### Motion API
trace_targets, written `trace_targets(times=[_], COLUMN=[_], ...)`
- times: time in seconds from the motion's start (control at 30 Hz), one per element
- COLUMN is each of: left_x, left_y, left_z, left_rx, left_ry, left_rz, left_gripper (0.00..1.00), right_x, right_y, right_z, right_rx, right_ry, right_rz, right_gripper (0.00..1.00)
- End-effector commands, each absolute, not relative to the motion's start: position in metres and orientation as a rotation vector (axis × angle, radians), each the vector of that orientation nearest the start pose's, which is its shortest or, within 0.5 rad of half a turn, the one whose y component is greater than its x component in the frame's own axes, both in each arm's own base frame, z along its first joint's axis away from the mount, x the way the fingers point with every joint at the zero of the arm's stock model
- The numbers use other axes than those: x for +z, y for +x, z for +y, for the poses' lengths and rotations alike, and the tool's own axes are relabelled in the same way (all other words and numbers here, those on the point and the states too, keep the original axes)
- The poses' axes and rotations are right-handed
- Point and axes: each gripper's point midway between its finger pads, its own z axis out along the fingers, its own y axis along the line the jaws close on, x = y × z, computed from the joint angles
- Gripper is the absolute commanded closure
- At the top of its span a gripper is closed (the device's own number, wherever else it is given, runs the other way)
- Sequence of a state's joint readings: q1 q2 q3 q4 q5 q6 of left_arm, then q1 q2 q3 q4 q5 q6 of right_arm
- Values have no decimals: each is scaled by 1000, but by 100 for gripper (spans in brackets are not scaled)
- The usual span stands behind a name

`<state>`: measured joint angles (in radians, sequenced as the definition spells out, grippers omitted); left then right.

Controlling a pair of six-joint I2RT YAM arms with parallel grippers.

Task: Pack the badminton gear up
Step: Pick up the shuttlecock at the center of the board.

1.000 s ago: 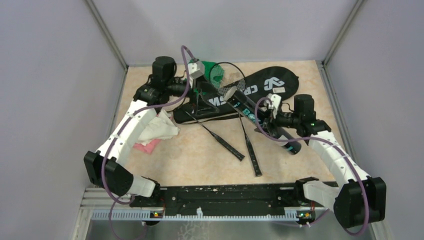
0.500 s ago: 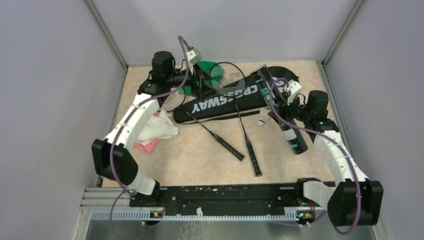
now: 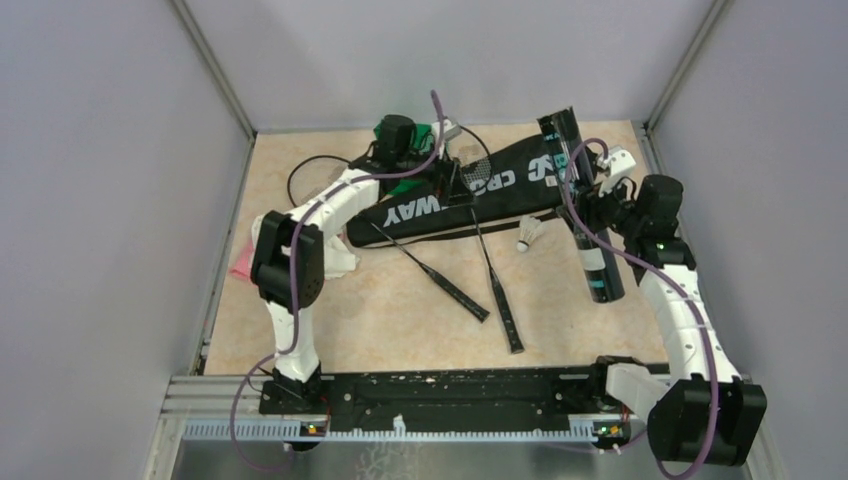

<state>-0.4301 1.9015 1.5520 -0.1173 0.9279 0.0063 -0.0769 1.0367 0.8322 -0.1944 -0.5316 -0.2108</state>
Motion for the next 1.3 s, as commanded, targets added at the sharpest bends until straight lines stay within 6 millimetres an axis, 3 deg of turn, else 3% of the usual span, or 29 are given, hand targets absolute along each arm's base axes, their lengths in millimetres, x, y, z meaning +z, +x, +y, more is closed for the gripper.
trace_targets(times=[0.0,0.4,0.6,0.83,1.0,1.27], left_x=[216,159,136,117,107,102], left_y=[403,410,411,404,398,384], left_z=[-376,-458,-486,-516,-527,-512], left_rx=[-1227,-1321,-1345,-1391,-1402,-1347], left_ry=[1072,1193,1224,1235,1260,1357], left_rz=[1694,1717,1681,1668,1661,1656], left_gripper=[1,7,14,14,17,35], right_x=[250,249,247,247,250,249], right_y=[338,327,324,320,317,316], right_z=[48,40,40,42,45,47], right_rx=[288,291,299,319,332,352], right_ry=[-433,-433,-452,-470,-488,-500], right_rz=[1794,1742,1732,1714,1693,1693], right_gripper=[70,68,68,68,67,67])
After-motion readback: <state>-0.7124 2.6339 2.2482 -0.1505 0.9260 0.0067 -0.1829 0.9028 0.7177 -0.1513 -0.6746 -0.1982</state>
